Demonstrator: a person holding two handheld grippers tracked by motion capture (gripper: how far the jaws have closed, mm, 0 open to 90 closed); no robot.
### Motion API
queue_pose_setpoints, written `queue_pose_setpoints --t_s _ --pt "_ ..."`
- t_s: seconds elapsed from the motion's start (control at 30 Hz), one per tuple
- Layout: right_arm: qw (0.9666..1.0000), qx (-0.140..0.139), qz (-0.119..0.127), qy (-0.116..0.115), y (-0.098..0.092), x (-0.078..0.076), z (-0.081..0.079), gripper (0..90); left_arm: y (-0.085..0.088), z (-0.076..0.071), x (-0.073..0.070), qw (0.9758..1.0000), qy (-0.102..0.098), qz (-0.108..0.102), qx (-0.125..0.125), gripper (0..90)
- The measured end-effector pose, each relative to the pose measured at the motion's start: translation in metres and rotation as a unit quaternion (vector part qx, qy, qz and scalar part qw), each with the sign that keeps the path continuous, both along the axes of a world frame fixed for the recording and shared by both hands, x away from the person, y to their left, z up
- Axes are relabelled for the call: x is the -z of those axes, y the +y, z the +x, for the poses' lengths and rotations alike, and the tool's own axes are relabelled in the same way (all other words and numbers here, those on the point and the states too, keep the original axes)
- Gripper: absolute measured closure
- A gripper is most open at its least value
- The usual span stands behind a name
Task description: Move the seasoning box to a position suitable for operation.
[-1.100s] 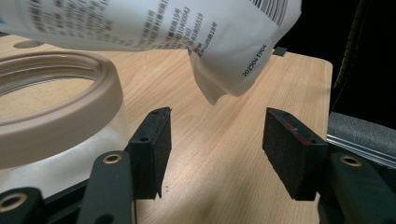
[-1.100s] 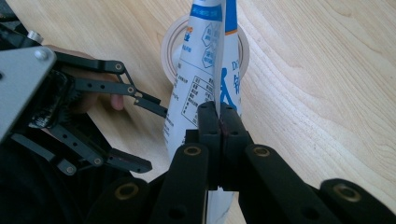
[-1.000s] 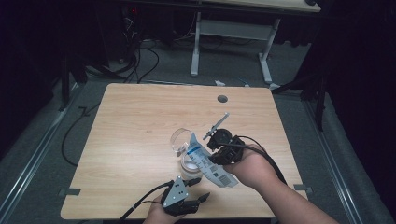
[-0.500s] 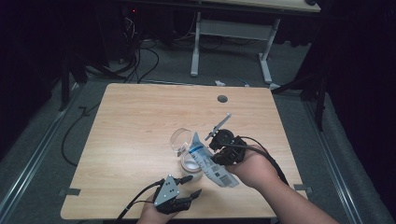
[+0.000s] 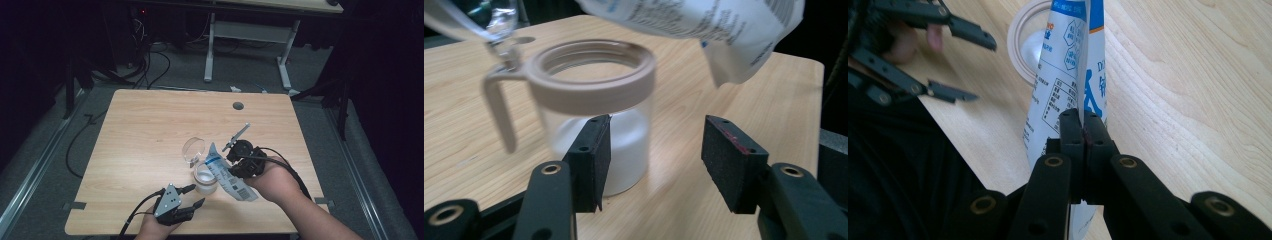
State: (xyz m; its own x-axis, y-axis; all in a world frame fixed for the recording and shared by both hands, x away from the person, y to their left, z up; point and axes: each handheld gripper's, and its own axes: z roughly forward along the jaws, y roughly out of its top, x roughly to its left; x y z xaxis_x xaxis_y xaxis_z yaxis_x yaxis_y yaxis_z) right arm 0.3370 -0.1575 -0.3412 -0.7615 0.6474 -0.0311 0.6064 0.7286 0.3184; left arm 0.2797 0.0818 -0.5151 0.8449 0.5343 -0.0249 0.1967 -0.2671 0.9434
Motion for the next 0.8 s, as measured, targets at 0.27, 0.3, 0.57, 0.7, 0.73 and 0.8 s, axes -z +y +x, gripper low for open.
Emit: queue_pose_setpoints --t_s 0.27,0.3,0.57,0.7,0.73,0.8 --pt "1.0000 0.009 0.002 0.002 -0.008 0.004 0.003 90.0 0.028 0.010 0.002 0.9995 -0.004 0.018 -0.025 45.8" --pt "1.0000 0.009 0.001 0.001 -0.009 0.004 0.004 90.0 0.031 0.011 0.003 0.9994 -0.005 0.021 -0.027 45.8" --pt "0.9993 0.038 0.004 -0.003 -0.023 0.010 0.010 90.0 0.051 0.016 0.004 0.9984 -0.007 0.005 -0.056 45.9" --pt "0.9986 0.052 0.010 -0.009 -0.032 0.012 0.012 90.0 0.057 0.019 0.006 0.9978 -0.011 0.011 -0.064 45.8" --pt "0.9984 0.055 0.015 -0.010 -0.034 0.013 0.013 90.0 0.058 0.019 0.006 0.9977 -0.010 0.013 -0.066 45.9" --pt "0.9980 0.060 0.015 -0.012 -0.039 0.014 0.013 90.0 0.060 0.021 0.007 0.9974 -0.009 0.014 -0.070 46.0"
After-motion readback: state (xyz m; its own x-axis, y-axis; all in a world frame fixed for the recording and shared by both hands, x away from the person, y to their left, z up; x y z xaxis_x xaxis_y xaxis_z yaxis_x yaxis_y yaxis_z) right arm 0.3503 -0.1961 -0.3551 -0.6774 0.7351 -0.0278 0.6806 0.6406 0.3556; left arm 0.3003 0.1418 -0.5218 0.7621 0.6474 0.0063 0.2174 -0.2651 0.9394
